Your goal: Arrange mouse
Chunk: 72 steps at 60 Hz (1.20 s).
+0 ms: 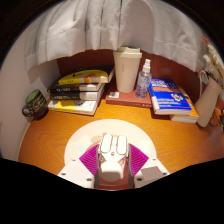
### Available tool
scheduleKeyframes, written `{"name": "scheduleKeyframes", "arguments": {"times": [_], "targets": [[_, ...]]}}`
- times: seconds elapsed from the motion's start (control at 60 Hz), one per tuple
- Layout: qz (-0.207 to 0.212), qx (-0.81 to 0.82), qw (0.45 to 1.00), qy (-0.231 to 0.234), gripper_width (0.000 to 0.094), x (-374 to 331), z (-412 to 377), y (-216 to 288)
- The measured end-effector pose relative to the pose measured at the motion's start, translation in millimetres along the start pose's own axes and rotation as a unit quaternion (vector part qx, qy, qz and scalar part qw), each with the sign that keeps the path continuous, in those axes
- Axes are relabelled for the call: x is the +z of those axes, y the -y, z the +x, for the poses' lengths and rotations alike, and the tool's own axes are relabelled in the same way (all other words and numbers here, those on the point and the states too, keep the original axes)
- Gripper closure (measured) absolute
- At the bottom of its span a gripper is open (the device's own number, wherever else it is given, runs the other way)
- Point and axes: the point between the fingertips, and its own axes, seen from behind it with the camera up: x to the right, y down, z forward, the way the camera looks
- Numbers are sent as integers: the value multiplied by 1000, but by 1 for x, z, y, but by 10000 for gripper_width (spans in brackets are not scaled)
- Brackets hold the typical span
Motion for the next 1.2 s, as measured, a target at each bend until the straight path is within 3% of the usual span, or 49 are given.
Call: {"name": "scheduleKeyframes", "arguments": {"times": [0.067, 0.233, 0.283, 0.35, 0.633, 0.917, 1.2], "targets": [[1, -2, 1000, 2, 527, -1, 0, 1], [-4, 0, 1000, 5, 345, -9, 2, 5], [12, 5, 1000, -3, 176, -22, 7, 17], [35, 10, 999, -10, 93, -45, 12, 32], [107, 38, 994, -3, 84, -194, 20, 68], [118, 28, 993, 4, 91, -298, 13, 19], [110, 27, 993, 9, 91, -335, 12, -32]]}}
